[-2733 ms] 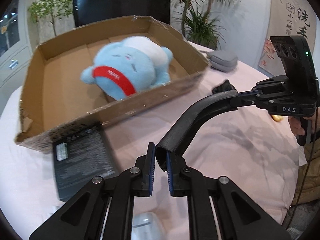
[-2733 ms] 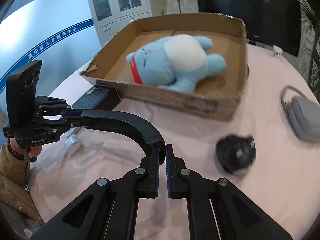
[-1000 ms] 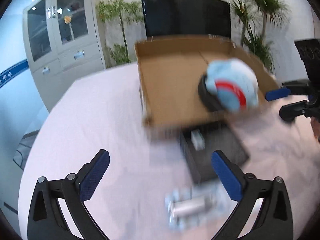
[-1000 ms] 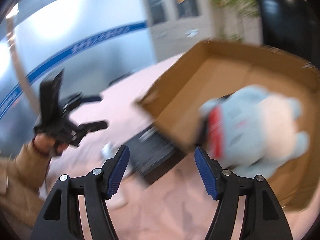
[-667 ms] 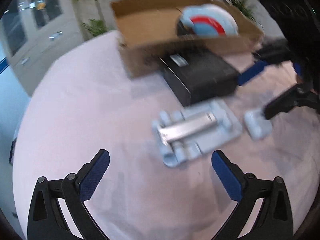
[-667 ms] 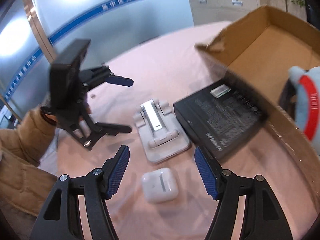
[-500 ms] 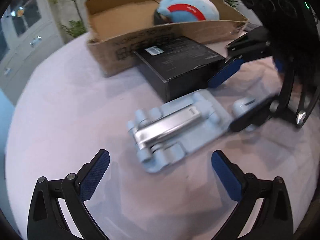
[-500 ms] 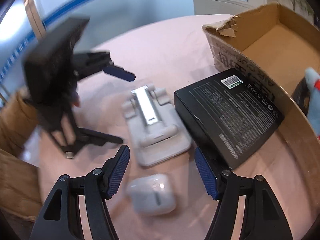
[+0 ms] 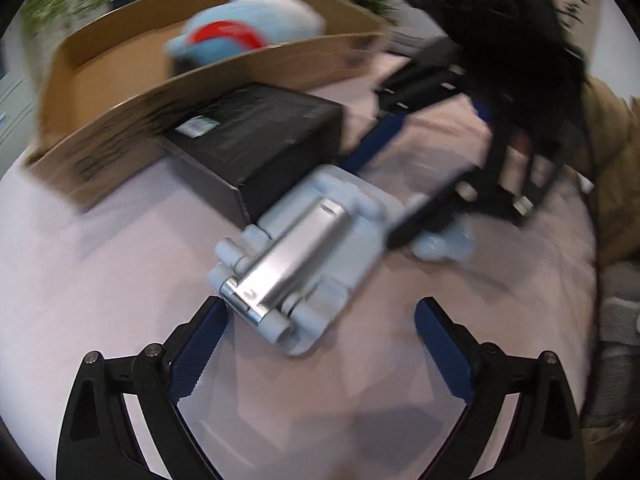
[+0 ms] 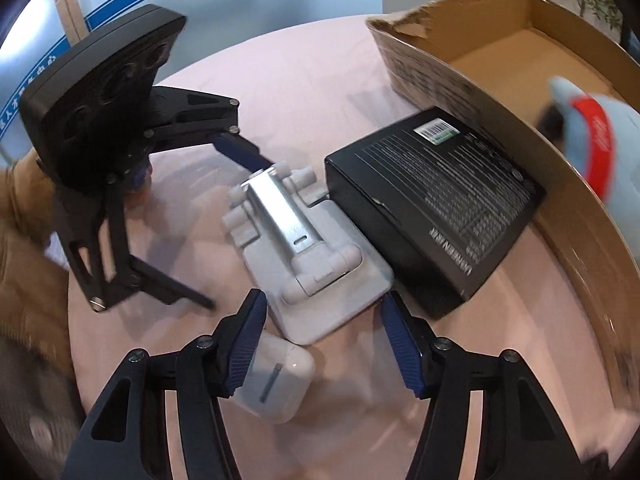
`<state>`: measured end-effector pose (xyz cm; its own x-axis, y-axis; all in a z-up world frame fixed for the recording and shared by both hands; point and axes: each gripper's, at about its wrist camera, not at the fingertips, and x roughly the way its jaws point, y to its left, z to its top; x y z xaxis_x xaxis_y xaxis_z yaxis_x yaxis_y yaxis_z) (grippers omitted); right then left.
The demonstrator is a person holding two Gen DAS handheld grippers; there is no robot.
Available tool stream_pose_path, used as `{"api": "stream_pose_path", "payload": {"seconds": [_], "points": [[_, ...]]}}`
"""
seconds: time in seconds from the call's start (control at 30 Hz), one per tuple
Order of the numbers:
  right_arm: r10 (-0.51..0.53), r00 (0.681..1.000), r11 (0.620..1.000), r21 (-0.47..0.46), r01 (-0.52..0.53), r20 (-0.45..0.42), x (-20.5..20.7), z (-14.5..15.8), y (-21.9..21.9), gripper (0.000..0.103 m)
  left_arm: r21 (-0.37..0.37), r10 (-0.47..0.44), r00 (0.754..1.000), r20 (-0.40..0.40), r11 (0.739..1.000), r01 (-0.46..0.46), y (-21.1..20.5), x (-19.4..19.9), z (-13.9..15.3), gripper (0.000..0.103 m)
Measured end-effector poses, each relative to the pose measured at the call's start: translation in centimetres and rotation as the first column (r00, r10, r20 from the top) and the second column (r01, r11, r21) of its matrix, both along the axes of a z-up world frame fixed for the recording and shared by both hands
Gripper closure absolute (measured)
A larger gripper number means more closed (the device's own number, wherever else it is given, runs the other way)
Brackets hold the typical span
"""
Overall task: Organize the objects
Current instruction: 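Move both grippers to the white phone stand and close on its sides, then squeeze the white phone stand between both grippers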
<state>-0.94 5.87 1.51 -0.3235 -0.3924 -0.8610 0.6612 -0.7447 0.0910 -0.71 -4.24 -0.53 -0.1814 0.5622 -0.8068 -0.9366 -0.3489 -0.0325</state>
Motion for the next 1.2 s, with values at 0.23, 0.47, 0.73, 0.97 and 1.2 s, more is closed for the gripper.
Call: {"api": "stream_pose_path", "payload": {"seconds": [0.23, 0.47, 0.73, 0.97, 1.2], "points": [[0.053, 0.998, 0.999, 0.0, -0.053, -0.029, 3.7, 0.1, 3.3, 0.044, -0.012, -0.068, 0.998, -0.019, 0.998, 0.068, 2.3, 2.4, -0.2, 0.006], [0.179, 0.983, 0.983, 0.043, -0.177, -0.04, 2.2, -0.5, 1.1, 0.027, 0.016, -0.091, 0.995, -0.034, 0.996, 0.091, 2.7, 1.6, -0.3, 0.006], [0.248, 0.967, 0.969, 0.031, -0.247, -0.064, 1.8, -0.6, 0.4, 0.026, 0.044, -0.167, 0.985, -0.036, 0.985, 0.169, 3.8, 0.4, 0.2, 0.033], [0.231, 0.97, 0.973, 0.008, -0.231, -0.071, 2.5, -0.4, 0.9, 0.027, 0.044, -0.171, 0.985, -0.038, 0.984, 0.172, 4.9, 1.7, 0.1, 0.033], [0.228, 0.973, 0.973, -0.022, -0.229, -0.047, 2.8, 0.0, 1.6, 0.027, 0.056, -0.186, 0.982, -0.042, 0.981, 0.188, 5.8, 1.0, 0.3, 0.033]]}}
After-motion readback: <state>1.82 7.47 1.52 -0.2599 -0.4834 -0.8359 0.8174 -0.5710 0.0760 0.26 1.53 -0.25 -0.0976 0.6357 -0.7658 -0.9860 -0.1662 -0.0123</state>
